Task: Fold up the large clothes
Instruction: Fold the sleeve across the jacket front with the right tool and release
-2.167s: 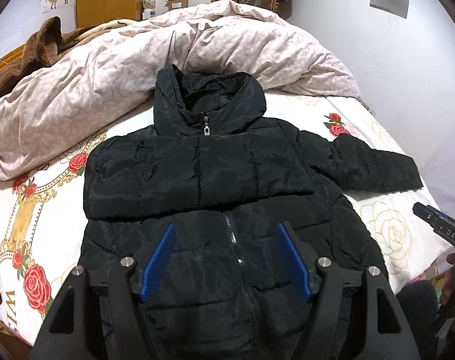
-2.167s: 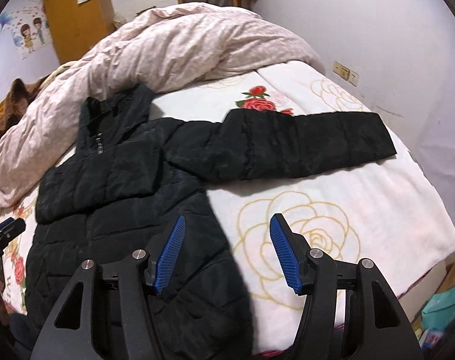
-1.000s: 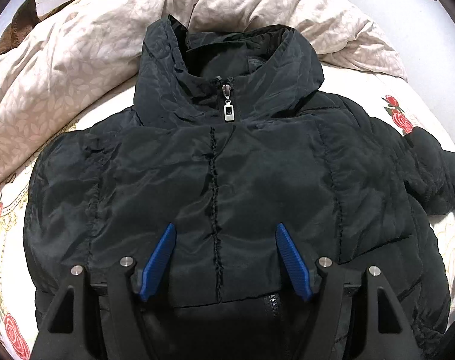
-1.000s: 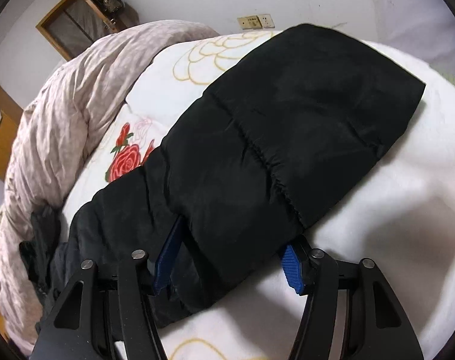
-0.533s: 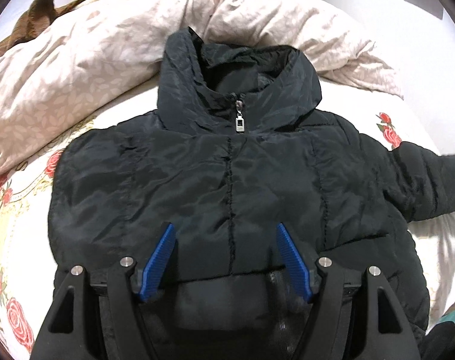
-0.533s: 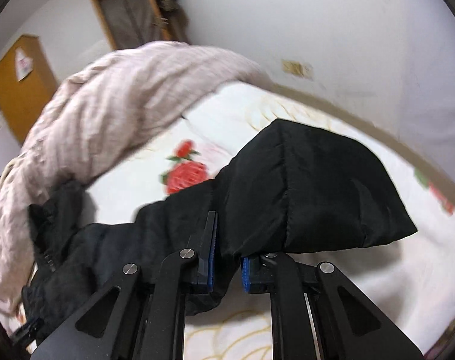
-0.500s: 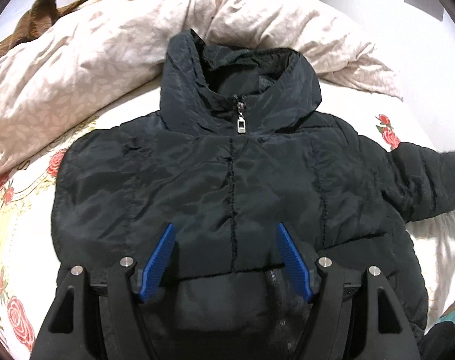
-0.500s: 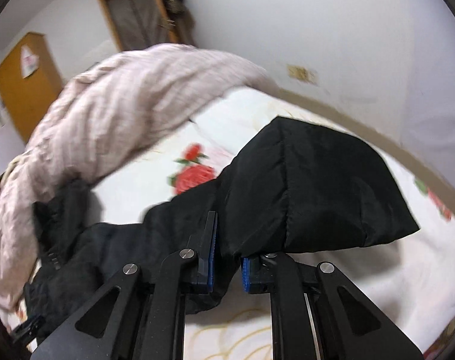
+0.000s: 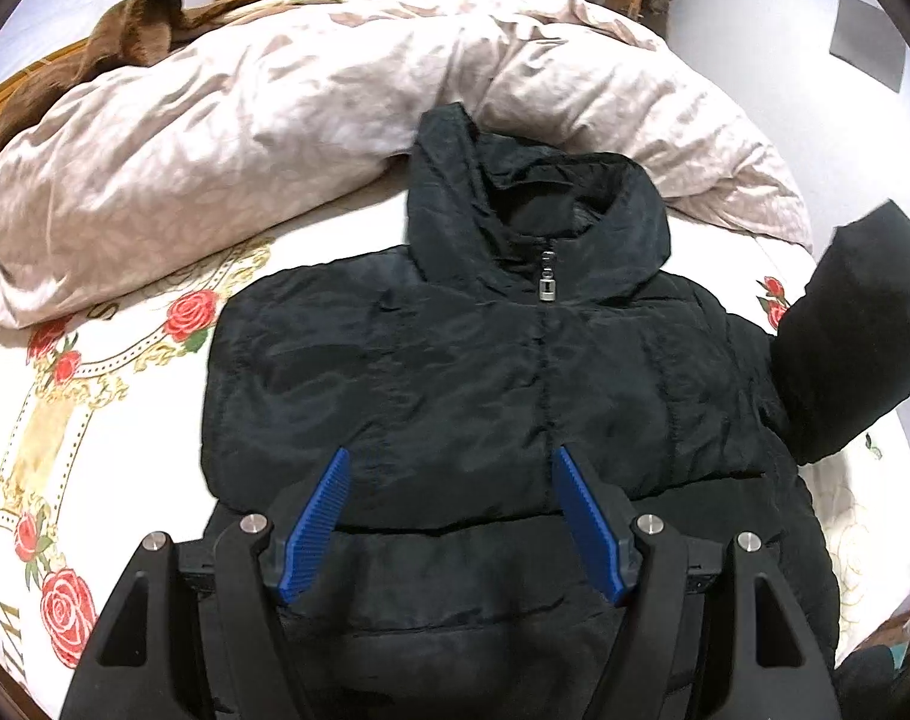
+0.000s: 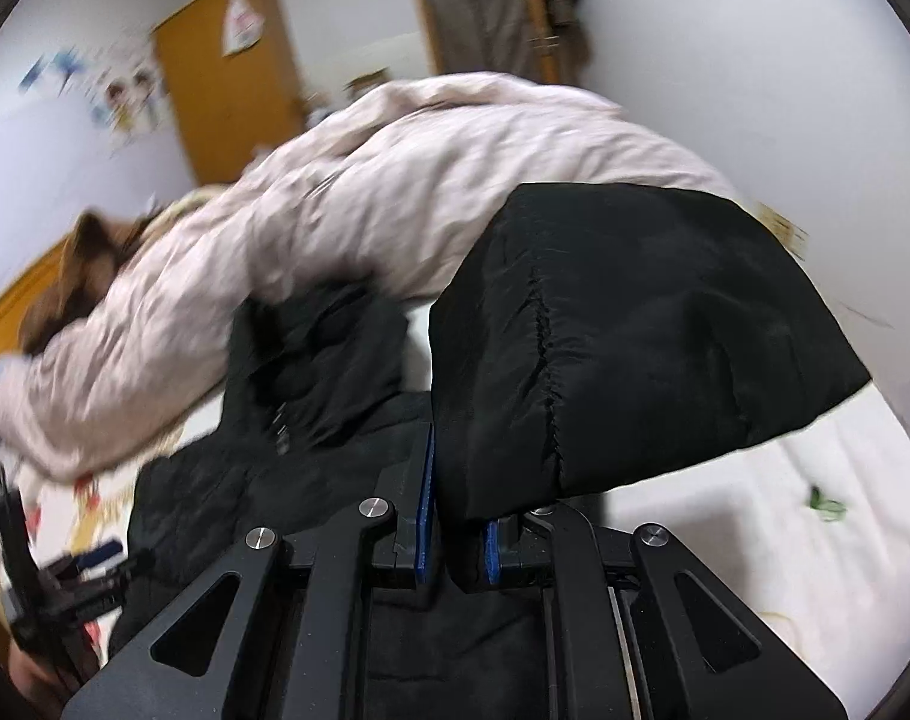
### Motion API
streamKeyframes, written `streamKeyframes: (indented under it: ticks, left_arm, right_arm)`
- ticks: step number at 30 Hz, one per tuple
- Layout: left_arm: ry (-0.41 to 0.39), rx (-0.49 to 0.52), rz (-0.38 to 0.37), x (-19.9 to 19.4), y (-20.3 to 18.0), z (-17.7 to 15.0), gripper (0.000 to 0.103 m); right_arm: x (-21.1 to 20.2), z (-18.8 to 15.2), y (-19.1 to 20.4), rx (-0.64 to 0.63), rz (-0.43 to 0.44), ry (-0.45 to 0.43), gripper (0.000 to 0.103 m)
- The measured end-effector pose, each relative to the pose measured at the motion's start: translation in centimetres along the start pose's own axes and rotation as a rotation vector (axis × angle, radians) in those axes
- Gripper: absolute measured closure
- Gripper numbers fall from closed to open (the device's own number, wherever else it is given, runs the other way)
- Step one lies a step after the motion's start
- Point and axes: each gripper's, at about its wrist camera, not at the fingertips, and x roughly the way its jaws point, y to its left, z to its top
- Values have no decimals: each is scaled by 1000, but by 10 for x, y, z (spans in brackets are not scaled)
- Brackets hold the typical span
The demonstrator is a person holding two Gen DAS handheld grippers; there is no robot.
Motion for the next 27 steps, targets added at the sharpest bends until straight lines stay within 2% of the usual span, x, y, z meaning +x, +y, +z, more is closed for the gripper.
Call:
streamKeyframes:
  ticks: [6,9,12,14,16,17,23,27]
  left_arm:
    - [16,-44,15,5,25,-9,31]
    - [28,-68,16,8,36,-15,31]
    - [36,-85,16,11,42,-20,31]
    - [38,-93,12,11,46,-22,31]
    - [37,-98,9,9,49,-24,31]
    - [33,-100,7,8,50,-23,31]
    - [11,-112,-35,2,45,-10,31]
    - [35,-90,-94,15,25,1,31]
  right_arm:
    - [53,-35,60,-149,31,111,89]
    - [83,-59,78,-197,55,192,82]
    - [106,-78,89,-223,80,248,73]
    - [114,-87,95,-233,110,281,53]
    - [115,-90,99,-245,142,296,41]
    - [114,-91,102,-259,150,301,39]
    - [88,-87,105,-268,234,286,39]
    - [73,-81,99,-241,255,261,38]
